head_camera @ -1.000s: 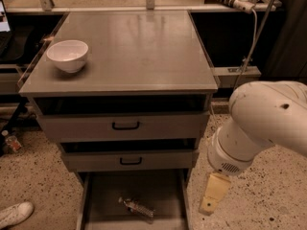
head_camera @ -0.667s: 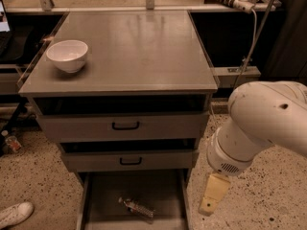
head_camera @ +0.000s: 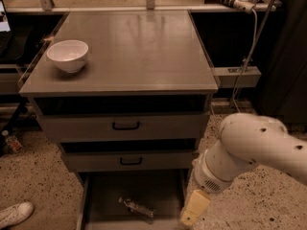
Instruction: Pick water bottle from bottom drawer and place on counter
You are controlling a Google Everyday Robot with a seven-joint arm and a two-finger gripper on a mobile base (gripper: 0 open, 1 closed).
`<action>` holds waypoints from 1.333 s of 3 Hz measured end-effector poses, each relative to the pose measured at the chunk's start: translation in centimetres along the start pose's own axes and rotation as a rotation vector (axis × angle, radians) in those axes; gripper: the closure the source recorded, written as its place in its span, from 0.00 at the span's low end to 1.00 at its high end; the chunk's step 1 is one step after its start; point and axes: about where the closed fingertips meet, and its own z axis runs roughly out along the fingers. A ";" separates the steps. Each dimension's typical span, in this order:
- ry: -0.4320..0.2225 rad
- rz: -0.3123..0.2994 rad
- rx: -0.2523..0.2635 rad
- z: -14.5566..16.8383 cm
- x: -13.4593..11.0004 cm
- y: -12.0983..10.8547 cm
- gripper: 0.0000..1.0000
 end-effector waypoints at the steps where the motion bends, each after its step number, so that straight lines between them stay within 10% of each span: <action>1: -0.075 0.058 -0.034 6.5 -1.3 -0.3 0.00; 4: -0.129 0.134 -0.046 15.0 -3.1 -1.7 0.00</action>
Offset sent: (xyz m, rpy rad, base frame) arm 0.0408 0.0950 -0.1454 0.2022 0.0637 -0.1363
